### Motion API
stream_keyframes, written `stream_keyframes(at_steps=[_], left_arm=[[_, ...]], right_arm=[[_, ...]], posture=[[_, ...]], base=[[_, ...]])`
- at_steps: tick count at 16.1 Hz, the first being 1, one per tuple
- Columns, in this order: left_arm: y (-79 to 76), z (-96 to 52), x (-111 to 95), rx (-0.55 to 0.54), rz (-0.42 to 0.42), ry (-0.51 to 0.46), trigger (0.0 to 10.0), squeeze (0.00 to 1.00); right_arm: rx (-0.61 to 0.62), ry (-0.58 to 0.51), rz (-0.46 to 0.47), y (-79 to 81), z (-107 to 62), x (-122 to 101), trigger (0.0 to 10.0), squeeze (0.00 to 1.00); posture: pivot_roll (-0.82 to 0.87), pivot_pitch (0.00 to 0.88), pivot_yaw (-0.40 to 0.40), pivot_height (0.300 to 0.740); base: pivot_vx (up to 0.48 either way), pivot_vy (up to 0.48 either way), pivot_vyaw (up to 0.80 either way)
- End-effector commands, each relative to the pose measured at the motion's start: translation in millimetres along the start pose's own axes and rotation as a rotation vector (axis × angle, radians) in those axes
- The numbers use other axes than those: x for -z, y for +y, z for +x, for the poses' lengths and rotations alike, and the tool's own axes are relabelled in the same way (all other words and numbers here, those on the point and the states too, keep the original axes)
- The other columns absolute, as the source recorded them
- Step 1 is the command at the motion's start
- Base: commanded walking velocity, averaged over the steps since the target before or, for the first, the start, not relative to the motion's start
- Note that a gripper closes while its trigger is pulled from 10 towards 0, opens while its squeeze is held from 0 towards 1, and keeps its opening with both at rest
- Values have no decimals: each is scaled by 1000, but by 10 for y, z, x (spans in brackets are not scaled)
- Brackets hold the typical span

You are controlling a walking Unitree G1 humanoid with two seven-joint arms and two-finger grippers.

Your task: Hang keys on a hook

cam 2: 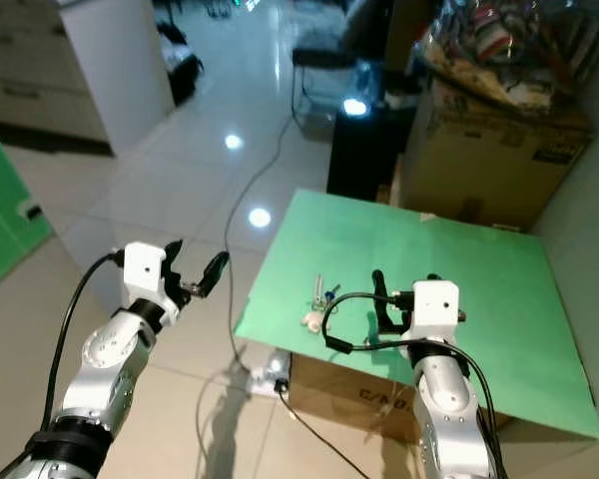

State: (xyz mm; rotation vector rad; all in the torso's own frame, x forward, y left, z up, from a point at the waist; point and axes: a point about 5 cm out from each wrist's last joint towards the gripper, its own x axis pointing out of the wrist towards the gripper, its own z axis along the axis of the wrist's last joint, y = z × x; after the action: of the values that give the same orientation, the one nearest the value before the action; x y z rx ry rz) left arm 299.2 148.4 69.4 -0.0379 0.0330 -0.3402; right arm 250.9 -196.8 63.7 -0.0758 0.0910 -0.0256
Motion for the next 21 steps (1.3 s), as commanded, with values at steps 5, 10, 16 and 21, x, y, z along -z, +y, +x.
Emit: stream_keyframes(at_steps=[5, 10, 16, 21], left_arm=[[-178, 187, 29, 69, 18, 45, 10000, 0], [-122, 286, -41, 21, 41, 33, 10000, 0], [-429, 618, 82, 114, 1, 291, 10000, 0], [-624, 656, 149, 139, 8, 352, 10000, 0]], right_arm=[[-4, 13, 8, -21, -38, 16, 10000, 980], [-8, 16, 4, -41, -73, 20, 10000, 980], [-89, 87, 4, 73, -182, 147, 10000, 969], [-77, 100, -1, 34, -535, 168, 10000, 969]], posture=[[-130, 0, 23, 740], [-159, 0, 38, 740], [-177, 0, 30, 740], [-261, 53, 59, 740]], base=[[0, 0, -531], [0, 0, -600], [0, 0, -509], [0, 0, 0]])
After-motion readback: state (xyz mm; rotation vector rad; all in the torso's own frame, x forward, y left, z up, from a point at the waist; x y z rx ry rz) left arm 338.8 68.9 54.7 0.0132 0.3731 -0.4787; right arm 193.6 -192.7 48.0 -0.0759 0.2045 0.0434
